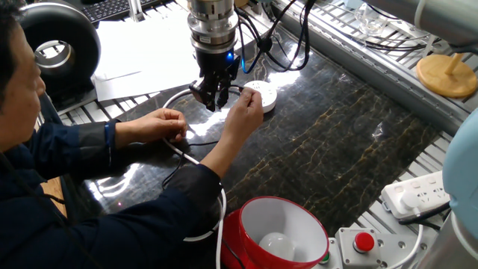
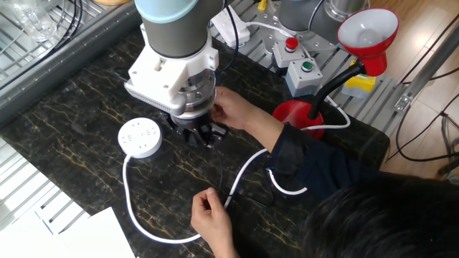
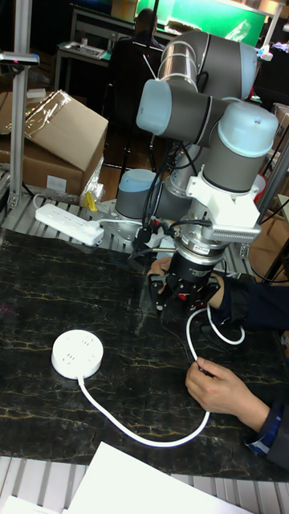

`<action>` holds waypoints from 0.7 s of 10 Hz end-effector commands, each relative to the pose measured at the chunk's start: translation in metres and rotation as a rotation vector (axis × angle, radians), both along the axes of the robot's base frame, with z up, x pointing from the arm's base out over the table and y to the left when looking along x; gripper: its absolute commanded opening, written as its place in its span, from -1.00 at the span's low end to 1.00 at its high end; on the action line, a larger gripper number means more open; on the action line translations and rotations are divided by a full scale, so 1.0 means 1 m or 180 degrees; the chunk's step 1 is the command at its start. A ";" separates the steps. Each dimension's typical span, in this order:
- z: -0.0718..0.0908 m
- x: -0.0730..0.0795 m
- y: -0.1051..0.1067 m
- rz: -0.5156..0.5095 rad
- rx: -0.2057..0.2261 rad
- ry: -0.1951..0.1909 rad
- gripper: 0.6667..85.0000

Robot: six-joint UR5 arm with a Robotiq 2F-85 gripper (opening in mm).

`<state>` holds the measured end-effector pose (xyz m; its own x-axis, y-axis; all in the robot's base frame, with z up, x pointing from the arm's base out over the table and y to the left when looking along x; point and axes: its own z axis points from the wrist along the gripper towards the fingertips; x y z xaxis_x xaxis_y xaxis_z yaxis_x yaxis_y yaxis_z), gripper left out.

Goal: Plug in the power cord of the desk lamp, turn on the socket, and light up the desk lamp

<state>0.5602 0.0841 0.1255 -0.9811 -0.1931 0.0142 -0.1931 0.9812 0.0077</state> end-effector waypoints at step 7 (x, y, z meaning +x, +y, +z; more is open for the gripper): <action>0.000 0.004 0.000 -0.0060 0.0045 -0.0023 -0.27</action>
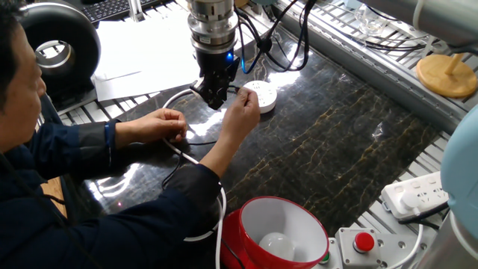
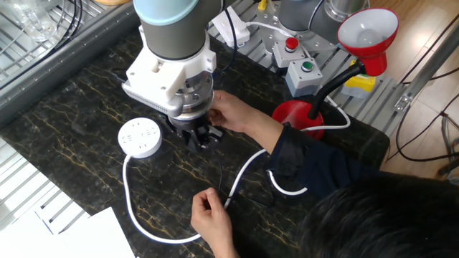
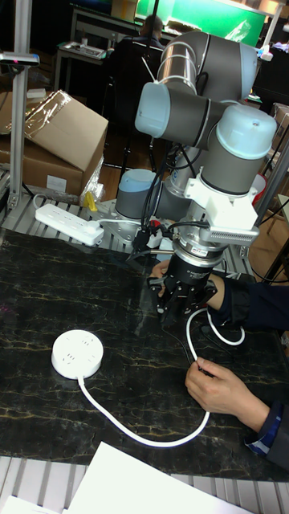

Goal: Plug in the power cord of the desk lamp, turn on the socket, and light up the desk lamp

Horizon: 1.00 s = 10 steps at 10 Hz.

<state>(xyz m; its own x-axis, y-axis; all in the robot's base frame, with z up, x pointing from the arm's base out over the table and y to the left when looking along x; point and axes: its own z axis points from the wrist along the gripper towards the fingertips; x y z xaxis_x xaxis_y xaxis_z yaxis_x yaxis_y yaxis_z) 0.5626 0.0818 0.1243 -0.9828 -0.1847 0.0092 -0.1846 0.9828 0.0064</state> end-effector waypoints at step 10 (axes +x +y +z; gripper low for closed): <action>0.004 -0.002 -0.028 0.0321 -0.0146 0.0114 -0.99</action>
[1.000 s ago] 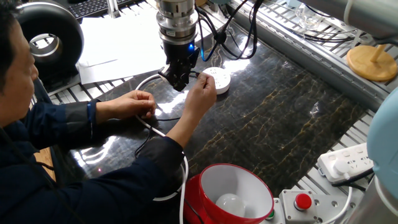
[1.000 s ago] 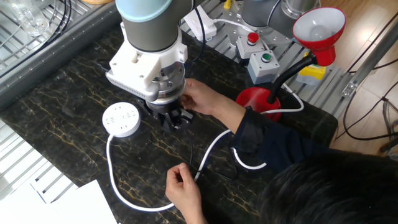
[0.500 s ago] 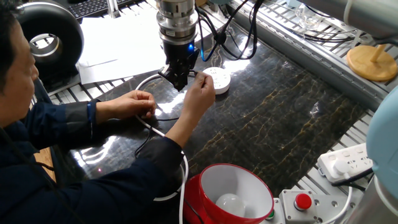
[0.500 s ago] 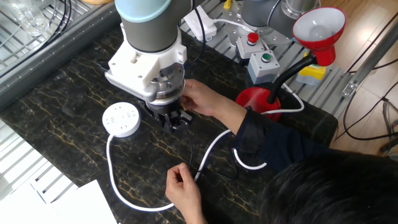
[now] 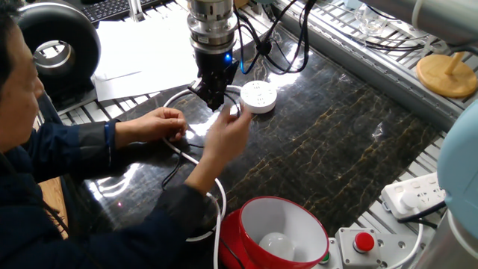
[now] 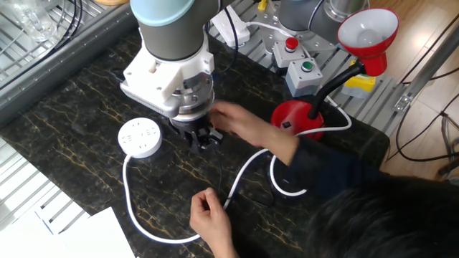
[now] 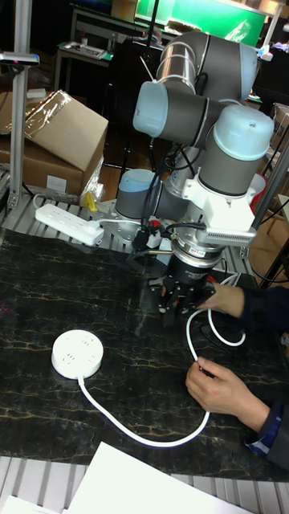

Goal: Plug in the power cord of the desk lamp, turn on the socket, and light up the desk lamp

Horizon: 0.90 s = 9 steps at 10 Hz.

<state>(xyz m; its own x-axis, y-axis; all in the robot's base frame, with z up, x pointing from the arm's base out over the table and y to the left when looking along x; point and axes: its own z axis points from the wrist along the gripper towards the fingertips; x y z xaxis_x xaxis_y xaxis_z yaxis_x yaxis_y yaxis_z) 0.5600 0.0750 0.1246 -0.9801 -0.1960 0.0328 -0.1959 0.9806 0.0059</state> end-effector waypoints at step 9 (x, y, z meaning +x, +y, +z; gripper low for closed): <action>0.000 0.016 -0.044 0.1331 -0.0319 -0.0099 -0.99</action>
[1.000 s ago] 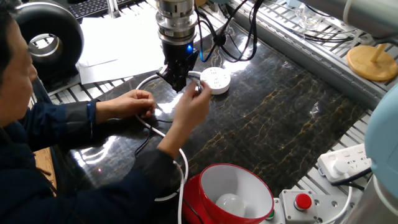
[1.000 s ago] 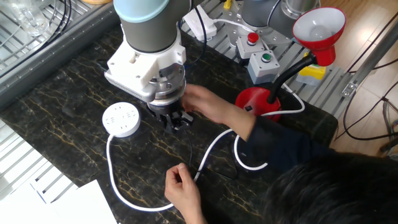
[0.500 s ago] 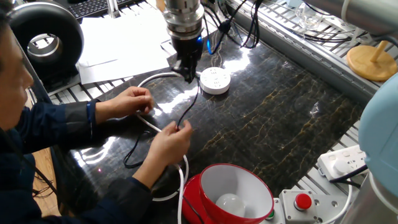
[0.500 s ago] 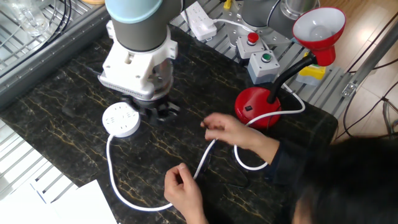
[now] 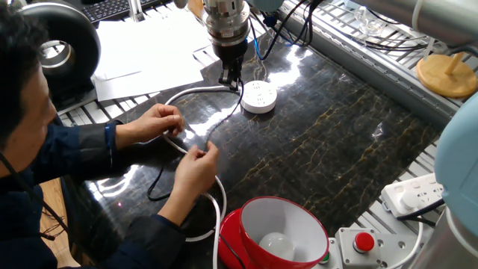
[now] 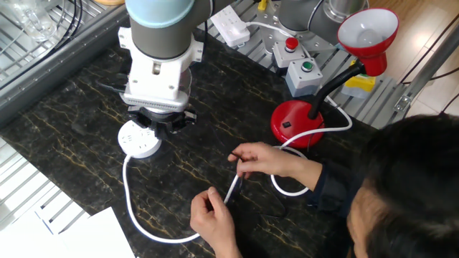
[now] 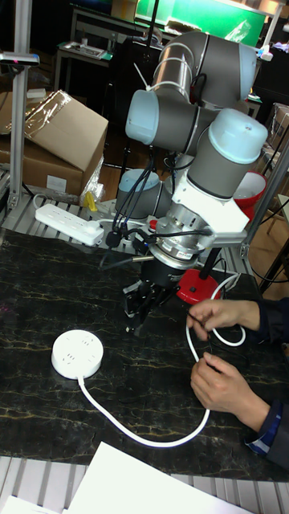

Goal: Plug in the power cord of the desk lamp, turn on the socket, and light up the desk lamp

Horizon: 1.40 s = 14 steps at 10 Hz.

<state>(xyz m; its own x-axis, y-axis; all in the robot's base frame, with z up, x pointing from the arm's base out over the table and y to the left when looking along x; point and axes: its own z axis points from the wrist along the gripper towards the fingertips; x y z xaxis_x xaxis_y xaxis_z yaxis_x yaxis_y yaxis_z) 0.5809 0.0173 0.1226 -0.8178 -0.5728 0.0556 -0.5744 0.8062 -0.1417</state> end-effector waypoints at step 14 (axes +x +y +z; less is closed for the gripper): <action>-0.009 0.036 -0.047 -0.1786 0.0534 -0.0482 -0.99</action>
<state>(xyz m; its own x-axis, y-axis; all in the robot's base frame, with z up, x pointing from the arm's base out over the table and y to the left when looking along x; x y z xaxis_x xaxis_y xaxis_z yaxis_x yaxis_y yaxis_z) 0.6142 0.0110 0.1195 -0.9882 -0.0814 -0.1300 -0.0782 0.9965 -0.0295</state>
